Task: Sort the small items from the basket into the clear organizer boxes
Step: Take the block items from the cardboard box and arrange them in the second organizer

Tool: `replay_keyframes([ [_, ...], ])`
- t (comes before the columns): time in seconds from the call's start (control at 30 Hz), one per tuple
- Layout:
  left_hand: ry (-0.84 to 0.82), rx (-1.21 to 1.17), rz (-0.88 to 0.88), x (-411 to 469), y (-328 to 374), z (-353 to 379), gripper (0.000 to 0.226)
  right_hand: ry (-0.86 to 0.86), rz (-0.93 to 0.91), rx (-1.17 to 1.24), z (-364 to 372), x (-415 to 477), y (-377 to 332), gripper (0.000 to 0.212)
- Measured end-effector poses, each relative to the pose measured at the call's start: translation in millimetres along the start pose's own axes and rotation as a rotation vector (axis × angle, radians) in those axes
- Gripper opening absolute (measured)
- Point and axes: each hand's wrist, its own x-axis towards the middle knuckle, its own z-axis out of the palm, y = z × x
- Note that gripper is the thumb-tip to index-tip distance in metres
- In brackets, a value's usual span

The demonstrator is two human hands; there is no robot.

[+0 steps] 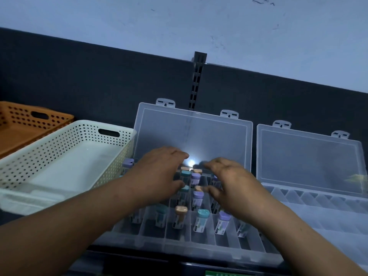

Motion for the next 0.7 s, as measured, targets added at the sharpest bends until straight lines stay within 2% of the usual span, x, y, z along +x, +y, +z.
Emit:
replay_keyframes([
  [0.2,-0.005,0.039,-0.036,-17.7,-29.1,-20.4,0.081,-0.073,-0.029,-0.042,-7.3,17.4,-29.5,0.073],
  [0.4,0.025,0.052,-0.076,-56.0,-73.6,-59.8,0.081,-0.074,-0.087,-0.090,-16.4,47.7,-89.1,0.078],
  [0.7,0.048,0.168,-0.210,-153.3,-200.9,-142.8,0.088,-0.042,-0.164,-0.058,-15.8,104.3,-251.1,0.079],
])
